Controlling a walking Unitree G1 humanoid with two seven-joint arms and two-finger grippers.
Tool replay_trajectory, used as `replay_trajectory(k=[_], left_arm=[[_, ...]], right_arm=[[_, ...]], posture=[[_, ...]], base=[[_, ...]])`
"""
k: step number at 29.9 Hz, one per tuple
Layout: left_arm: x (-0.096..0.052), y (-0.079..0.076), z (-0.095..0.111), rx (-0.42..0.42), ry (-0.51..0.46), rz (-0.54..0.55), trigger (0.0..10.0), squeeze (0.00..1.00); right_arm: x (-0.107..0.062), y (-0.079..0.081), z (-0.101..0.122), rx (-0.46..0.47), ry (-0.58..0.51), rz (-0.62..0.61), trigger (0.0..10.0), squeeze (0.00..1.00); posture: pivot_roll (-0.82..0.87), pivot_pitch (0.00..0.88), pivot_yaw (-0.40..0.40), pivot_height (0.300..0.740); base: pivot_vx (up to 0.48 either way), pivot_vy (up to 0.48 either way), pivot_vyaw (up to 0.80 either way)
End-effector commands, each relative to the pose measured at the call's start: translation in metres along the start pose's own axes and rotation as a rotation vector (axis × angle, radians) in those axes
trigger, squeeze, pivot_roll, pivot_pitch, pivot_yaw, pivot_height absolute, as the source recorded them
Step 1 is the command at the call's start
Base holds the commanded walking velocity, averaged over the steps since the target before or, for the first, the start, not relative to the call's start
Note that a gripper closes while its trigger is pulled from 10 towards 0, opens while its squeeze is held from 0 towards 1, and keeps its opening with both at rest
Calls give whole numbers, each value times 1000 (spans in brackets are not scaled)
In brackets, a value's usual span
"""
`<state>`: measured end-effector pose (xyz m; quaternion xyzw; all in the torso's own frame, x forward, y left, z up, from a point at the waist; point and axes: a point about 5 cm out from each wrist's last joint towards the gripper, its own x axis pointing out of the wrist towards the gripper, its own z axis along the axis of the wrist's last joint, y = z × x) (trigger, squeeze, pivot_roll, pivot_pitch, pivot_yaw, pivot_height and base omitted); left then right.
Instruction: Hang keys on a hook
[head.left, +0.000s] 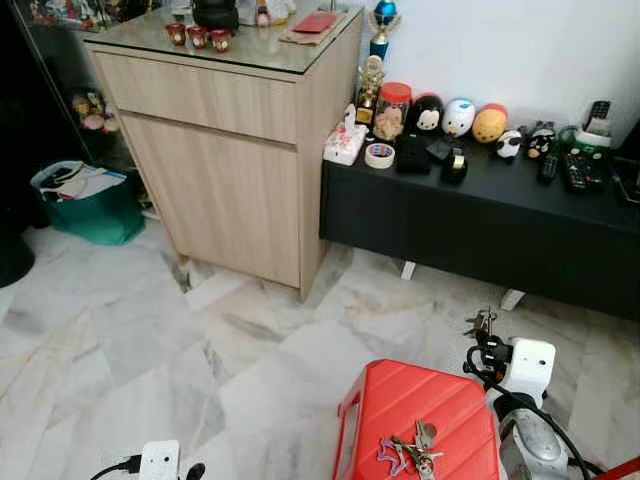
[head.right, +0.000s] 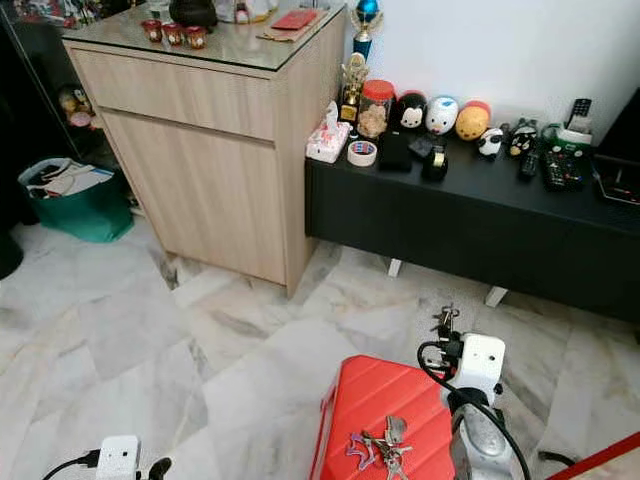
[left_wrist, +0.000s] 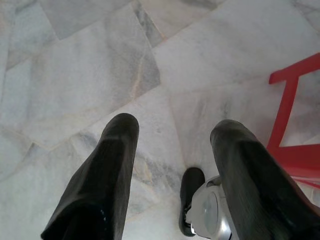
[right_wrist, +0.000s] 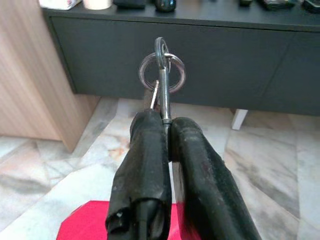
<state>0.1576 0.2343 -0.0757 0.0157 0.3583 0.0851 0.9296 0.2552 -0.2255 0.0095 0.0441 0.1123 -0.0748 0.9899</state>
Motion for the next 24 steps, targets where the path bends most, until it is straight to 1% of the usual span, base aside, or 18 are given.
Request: replay_trajectory(k=[1, 2, 7, 15, 24], left_arm=[[-3, 2, -7, -4, 18, 4, 10000, 0], [-3, 2, -7, -5, 18, 5, 10000, 0], [-3, 1, -6, -4, 12, -10, 10000, 0], [-2, -4, -5, -7, 7, -25, 10000, 0], [0, -7, -3, -10, 6, -35, 10000, 0]], right_arm=[[0, -4, -2, 49, 15, -46, 10000, 0], [1, -5, -2, 61, 14, -57, 10000, 0], [3, -3, 0, 58, 3, -59, 10000, 0], [3, -9, 2, 57, 1, -87, 10000, 0], [7, -22, 11, 29, -16, -111, 10000, 0]], posture=[[56, 0, -40, 740], [56, 0, -40, 740], [58, 0, -23, 740], [45, 0, -20, 740], [29, 0, -10, 740]], base=[[0, 0, 0], [0, 0, 0], [0, 0, 0], [-255, 0, 0], [-290, 0, 0]])
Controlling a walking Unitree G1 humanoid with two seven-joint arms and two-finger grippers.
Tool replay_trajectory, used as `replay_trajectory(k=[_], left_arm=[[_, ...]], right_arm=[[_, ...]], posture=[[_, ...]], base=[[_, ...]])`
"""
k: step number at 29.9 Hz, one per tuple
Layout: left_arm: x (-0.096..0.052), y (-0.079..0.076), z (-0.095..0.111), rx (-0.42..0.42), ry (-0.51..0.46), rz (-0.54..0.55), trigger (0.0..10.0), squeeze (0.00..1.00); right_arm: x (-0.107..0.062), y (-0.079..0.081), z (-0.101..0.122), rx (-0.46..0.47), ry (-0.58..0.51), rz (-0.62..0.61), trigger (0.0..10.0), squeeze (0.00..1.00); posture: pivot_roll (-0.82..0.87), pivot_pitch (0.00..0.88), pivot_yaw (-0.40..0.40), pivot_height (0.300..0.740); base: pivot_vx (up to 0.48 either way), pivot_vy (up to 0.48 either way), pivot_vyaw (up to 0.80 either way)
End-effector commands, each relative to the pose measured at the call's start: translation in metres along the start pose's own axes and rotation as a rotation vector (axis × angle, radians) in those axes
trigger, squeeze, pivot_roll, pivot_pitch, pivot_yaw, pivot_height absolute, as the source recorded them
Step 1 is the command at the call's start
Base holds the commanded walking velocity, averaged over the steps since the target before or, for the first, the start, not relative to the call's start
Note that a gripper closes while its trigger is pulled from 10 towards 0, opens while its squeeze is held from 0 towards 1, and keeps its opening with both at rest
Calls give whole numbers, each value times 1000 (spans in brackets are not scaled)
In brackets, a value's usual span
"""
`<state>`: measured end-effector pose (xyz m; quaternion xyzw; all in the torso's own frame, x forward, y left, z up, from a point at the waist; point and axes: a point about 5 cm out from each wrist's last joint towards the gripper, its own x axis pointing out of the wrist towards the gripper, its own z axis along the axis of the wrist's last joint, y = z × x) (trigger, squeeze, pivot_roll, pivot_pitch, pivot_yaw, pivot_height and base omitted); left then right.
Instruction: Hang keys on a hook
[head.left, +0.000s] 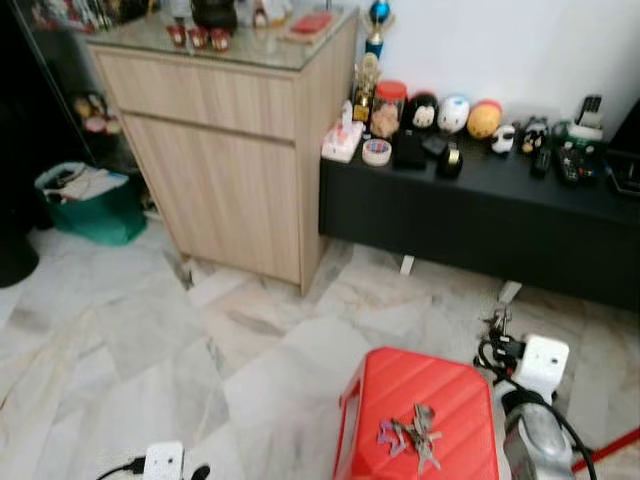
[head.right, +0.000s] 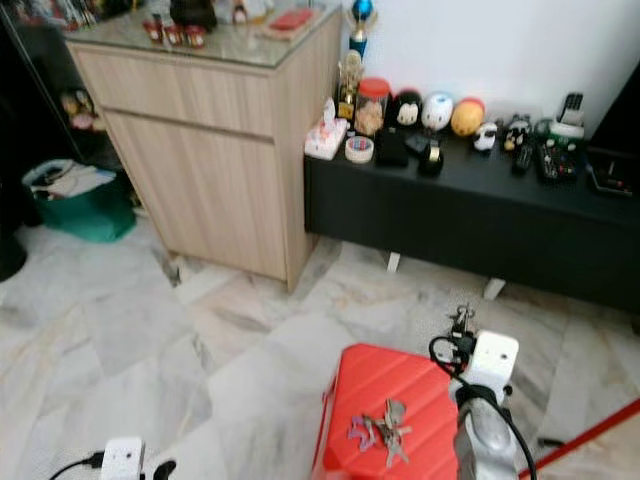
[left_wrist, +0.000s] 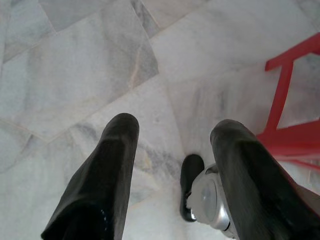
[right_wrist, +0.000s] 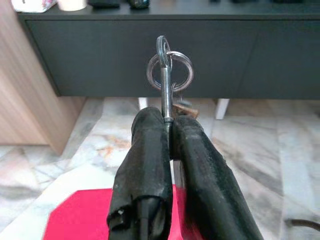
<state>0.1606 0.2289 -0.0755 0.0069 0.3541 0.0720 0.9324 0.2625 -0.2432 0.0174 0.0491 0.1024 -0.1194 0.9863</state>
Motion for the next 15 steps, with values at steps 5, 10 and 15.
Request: replay_trajectory(k=[5, 10, 15], left_arm=[[-1, 1, -4, 9, 15, -11, 10000, 0], [-2, 6, -4, 3, 19, 6, 10000, 0], [-2, 6, -5, 1, 27, 5, 10000, 0]], right_arm=[[0, -11, 3, 3, -8, -37, 10000, 0], [-1, -8, 1, 1, 0, -36, 10000, 0], [-2, -3, -1, 5, 1, -23, 10000, 0]], posture=[[22, 0, -5, 740], [18, 0, -5, 740], [14, 0, -3, 740]], base=[[-301, 0, 0], [-310, 0, 0], [-308, 0, 0]])
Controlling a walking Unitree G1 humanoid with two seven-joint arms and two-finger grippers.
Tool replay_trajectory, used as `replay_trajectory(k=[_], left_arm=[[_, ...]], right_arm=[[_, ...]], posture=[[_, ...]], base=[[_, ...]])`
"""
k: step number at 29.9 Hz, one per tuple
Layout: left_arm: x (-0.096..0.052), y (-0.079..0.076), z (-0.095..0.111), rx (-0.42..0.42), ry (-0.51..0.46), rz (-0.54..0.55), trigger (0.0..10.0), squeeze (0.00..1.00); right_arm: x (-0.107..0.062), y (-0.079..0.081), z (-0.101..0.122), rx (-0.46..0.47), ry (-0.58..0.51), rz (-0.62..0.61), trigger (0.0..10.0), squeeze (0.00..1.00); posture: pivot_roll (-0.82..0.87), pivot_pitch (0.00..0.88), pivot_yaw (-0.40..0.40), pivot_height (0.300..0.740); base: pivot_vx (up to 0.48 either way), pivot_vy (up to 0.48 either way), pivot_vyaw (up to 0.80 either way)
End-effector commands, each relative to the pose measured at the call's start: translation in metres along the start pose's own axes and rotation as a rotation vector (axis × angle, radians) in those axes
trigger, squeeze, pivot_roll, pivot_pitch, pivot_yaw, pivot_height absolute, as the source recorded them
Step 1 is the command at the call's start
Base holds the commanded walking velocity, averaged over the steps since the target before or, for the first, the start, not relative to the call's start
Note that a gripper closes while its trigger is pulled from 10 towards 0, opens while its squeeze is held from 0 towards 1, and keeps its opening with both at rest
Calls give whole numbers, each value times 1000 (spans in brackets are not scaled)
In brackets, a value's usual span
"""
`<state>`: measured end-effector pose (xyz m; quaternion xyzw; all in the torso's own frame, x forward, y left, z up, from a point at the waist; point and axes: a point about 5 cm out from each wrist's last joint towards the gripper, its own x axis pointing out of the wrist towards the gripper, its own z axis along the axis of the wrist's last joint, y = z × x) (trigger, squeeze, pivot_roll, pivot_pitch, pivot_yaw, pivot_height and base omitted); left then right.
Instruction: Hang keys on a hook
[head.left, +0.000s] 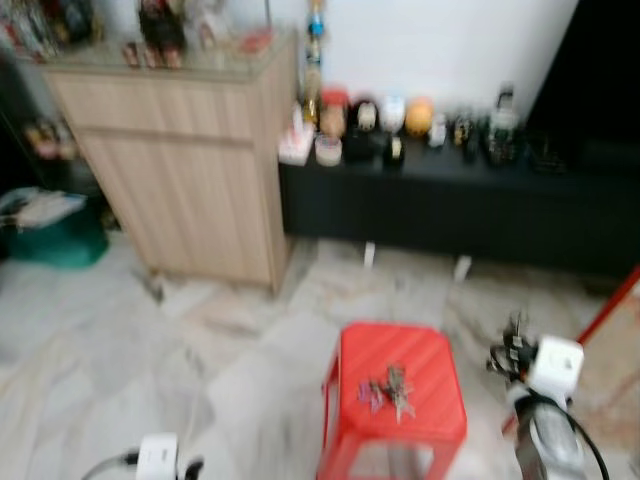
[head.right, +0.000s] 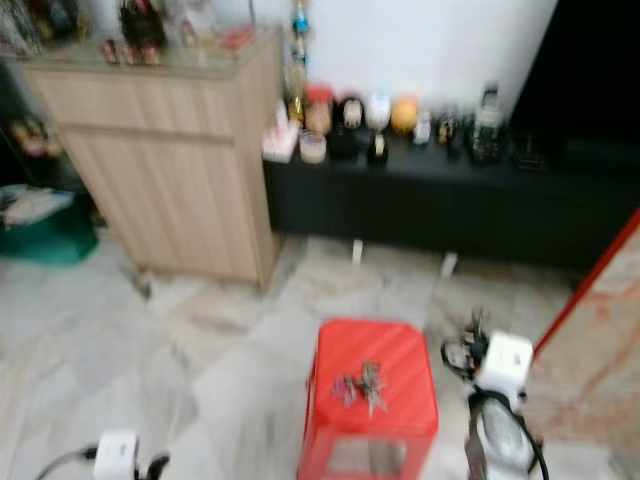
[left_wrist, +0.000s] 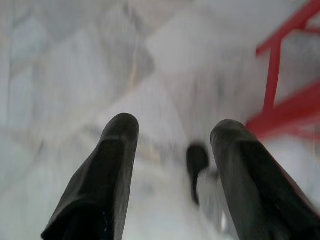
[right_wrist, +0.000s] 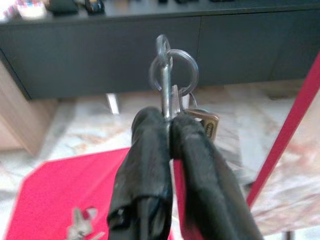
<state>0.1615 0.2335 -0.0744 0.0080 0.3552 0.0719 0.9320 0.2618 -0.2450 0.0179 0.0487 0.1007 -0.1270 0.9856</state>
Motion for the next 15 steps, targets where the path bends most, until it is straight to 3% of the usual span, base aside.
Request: replay_trajectory(k=[1, 4, 15], left_arm=[[-2, 1, -6, -3, 25, 3, 10000, 0], [-2, 1, -6, -4, 29, 3, 10000, 0], [-7, 9, -18, 29, 88, 33, 10000, 0]], right_arm=[[-3, -1, -3, 6, 7, -9, 10000, 0], [-5, -1, -7, 7, 18, -11, 10000, 0], [-5, 0, -6, -3, 25, 6, 10000, 0]], posture=[[20, 0, -4, 740], [25, 0, -7, 740], [39, 0, -31, 740]], base=[[-307, 0, 0], [-302, 0, 0], [0, -35, 0]])
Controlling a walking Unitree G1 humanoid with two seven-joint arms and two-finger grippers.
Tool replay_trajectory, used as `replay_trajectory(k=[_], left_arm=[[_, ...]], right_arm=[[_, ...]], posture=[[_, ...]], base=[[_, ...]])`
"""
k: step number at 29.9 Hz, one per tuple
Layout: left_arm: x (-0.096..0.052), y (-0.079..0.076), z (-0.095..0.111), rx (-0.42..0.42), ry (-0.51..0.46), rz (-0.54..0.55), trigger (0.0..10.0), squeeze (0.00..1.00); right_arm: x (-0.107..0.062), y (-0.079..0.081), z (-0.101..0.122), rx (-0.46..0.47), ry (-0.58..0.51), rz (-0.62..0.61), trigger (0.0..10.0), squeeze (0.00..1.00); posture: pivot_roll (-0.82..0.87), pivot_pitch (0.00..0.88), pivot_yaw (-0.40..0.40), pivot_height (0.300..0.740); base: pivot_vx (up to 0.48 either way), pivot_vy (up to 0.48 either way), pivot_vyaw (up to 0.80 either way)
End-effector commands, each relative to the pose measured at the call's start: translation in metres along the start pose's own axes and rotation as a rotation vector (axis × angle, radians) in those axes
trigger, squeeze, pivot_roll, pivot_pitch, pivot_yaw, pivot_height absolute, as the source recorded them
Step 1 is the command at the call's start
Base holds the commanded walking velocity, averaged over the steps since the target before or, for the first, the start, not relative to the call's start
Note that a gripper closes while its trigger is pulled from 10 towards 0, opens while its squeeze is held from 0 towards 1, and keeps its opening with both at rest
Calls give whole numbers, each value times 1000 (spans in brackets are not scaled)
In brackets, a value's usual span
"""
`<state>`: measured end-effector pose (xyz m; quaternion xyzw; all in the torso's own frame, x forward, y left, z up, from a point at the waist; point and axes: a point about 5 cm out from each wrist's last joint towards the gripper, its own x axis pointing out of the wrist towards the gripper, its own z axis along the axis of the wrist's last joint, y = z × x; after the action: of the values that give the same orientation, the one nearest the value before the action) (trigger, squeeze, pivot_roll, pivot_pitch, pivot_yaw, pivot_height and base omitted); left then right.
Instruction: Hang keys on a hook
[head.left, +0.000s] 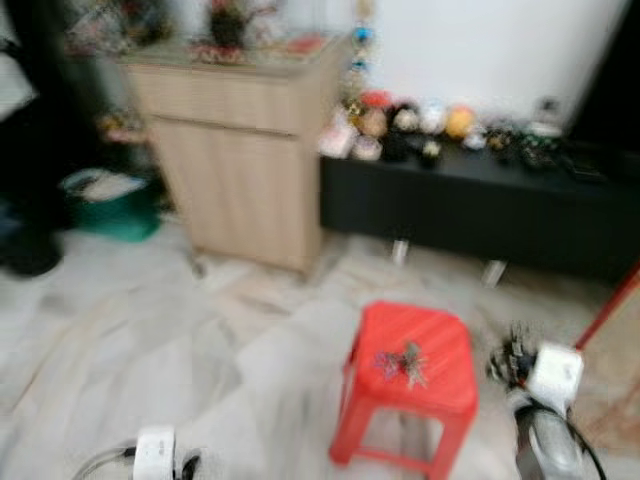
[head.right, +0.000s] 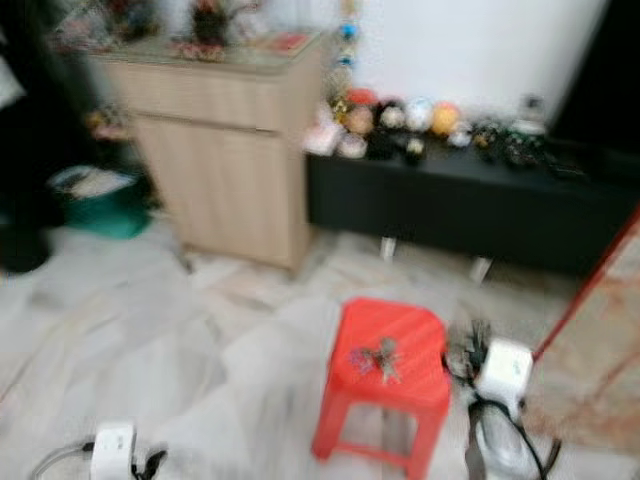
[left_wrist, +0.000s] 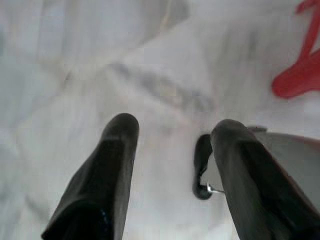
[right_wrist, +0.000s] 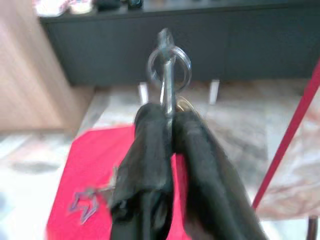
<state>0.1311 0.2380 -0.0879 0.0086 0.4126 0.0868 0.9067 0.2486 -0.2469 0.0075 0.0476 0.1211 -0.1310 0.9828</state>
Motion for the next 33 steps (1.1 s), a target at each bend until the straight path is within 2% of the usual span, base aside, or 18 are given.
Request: replay_trajectory(k=[1, 15, 33], left_arm=[[4, 1, 12, 29, -36, 4, 10000, 0], [-1, 6, -1, 36, 10, 11, 10000, 0], [1, 7, 0, 42, 30, 11, 10000, 0]], right_arm=[[5, 6, 6, 2, -14, 18, 10000, 0], [4, 11, 4, -2, -1, 34, 10000, 0], [2, 14, 3, 4, -4, 29, 10000, 0]], posture=[[40, 0, -31, 740], [36, 0, -27, 740], [33, 0, -22, 740]], base=[[0, -390, 0], [0, -472, 0], [0, -479, 0]])
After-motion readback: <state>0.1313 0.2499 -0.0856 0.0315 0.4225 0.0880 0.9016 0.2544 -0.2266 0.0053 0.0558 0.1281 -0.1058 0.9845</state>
